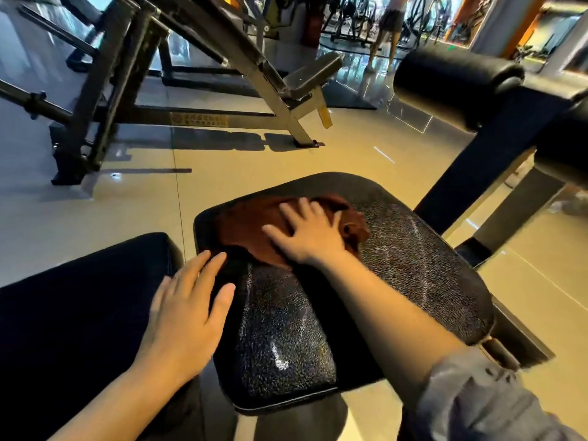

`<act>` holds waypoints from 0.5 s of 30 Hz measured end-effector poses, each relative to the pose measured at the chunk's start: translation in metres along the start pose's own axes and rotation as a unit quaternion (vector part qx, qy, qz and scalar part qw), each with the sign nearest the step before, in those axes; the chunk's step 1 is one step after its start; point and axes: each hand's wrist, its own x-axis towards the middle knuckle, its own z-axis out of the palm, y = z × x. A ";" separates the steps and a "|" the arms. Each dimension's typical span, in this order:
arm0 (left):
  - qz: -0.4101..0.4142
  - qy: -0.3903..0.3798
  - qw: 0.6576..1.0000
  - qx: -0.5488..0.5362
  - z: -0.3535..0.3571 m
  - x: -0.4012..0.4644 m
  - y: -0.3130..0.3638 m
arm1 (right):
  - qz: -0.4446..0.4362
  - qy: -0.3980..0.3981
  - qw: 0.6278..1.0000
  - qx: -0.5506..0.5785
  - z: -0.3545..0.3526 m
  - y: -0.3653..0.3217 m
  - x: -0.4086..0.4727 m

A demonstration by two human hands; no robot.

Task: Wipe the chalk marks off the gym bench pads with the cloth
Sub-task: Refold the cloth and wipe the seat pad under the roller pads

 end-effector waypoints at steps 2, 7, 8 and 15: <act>0.048 -0.012 0.997 0.057 0.007 -0.001 -0.001 | 0.069 0.016 0.997 -0.010 -0.014 0.054 0.014; 0.030 -0.027 0.998 0.055 0.010 0.005 -0.004 | 0.182 0.013 0.983 -0.018 -0.038 0.155 0.016; 0.031 -0.026 0.998 0.054 0.010 0.005 -0.003 | 0.182 0.018 0.983 -0.019 -0.039 0.160 0.012; 0.025 -0.029 0.999 -0.013 0.005 0.003 0.003 | 0.188 0.042 0.980 -0.052 -0.022 0.143 -0.049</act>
